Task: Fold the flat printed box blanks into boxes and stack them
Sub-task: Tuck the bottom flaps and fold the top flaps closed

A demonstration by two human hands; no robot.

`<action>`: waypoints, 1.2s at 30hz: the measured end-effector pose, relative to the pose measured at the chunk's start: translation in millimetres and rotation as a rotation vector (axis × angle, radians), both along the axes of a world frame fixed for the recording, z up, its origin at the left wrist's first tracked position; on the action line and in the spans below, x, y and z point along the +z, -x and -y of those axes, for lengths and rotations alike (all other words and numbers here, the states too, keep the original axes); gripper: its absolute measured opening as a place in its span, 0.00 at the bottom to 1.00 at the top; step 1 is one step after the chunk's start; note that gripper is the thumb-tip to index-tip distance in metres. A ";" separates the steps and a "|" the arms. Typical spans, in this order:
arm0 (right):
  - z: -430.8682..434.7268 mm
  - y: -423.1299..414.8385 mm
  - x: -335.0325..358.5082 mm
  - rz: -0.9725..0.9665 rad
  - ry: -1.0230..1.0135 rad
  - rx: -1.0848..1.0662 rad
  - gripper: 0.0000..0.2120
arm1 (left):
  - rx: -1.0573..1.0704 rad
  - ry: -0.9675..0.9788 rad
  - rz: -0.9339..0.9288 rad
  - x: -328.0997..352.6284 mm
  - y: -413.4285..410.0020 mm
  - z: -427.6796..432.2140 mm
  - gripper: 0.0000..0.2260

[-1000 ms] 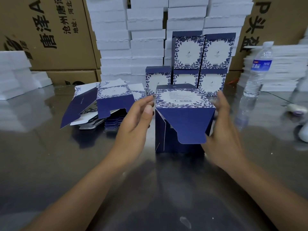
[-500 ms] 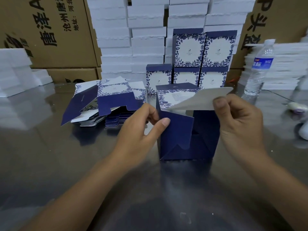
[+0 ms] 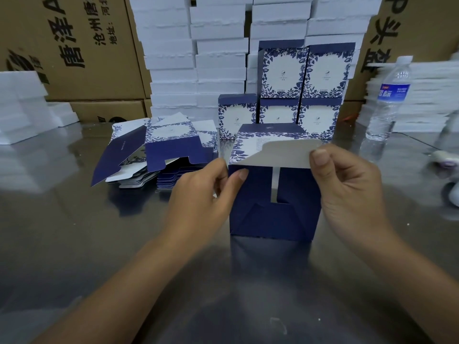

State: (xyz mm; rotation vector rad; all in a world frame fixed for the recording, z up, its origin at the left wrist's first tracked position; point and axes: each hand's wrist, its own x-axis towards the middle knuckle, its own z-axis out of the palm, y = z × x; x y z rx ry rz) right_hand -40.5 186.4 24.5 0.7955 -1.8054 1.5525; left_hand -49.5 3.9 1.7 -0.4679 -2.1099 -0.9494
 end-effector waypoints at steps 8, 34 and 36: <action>2.0 -2.9 1.3 0.033 0.012 0.028 0.13 | 0.006 0.020 0.008 1.9 -0.5 1.8 0.20; -8.3 7.3 -5.4 -0.042 -0.113 -0.165 0.13 | -0.043 0.284 0.233 -10.3 7.5 8.2 0.26; -9.4 7.3 -5.9 -0.034 -0.096 -0.154 0.13 | -0.035 0.301 0.230 -10.0 7.0 6.2 0.24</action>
